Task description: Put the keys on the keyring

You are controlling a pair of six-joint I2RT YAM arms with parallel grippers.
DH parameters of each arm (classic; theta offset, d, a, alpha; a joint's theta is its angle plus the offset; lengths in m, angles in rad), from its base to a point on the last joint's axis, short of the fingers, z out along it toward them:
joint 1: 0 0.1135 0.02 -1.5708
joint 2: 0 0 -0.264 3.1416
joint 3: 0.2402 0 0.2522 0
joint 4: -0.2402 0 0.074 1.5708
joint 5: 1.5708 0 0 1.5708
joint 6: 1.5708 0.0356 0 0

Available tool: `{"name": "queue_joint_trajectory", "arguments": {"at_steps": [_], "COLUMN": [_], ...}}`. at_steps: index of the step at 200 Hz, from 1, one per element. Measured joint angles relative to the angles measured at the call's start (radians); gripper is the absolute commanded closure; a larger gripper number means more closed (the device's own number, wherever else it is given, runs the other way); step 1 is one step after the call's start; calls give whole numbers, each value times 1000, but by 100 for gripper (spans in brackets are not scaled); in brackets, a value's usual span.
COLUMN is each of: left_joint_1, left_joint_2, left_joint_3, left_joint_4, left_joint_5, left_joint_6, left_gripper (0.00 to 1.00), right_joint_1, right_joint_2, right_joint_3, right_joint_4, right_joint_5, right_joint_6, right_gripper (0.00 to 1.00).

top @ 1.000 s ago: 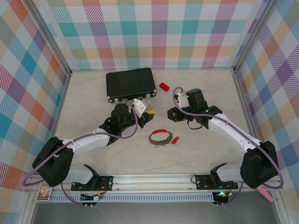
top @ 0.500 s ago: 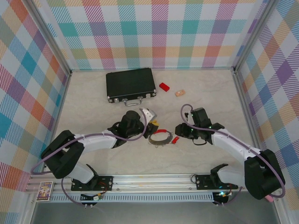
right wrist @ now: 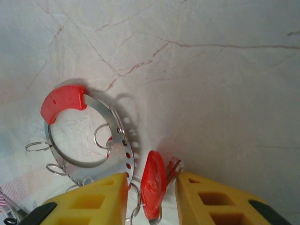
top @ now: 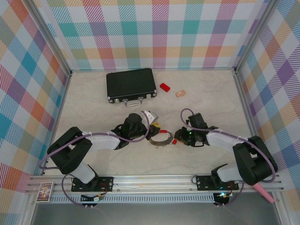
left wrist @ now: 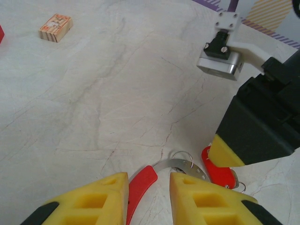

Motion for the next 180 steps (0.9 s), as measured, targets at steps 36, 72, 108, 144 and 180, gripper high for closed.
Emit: {"name": "queue_joint_trajectory", "arguments": {"at_steps": [36, 72, 108, 144, 180], "left_joint_1": [0, 0, 0, 0, 0], "left_joint_2": [0, -1, -9, -24, -55], "left_joint_3": [-2, -2, -7, -21, -24], "left_joint_4": [1, 1, 1, 24, 50], "left_joint_5": [0, 0, -3, -15, -31], "left_joint_6": [-3, -4, -4, -11, -23], "left_gripper": [71, 71, 71, 71, 70], "right_joint_1": [-3, -6, -6, -6, -6], "right_joint_2": [56, 75, 26, -66, -156], "right_joint_3": [0, 0, 1, 23, 57], "right_joint_4": [62, 94, 67, 10, -33], "right_joint_5": [-35, -35, 14, 69, 130], "right_joint_6": [29, 40, 15, -29, -88], "right_gripper": [75, 92, 100, 100, 100]}}
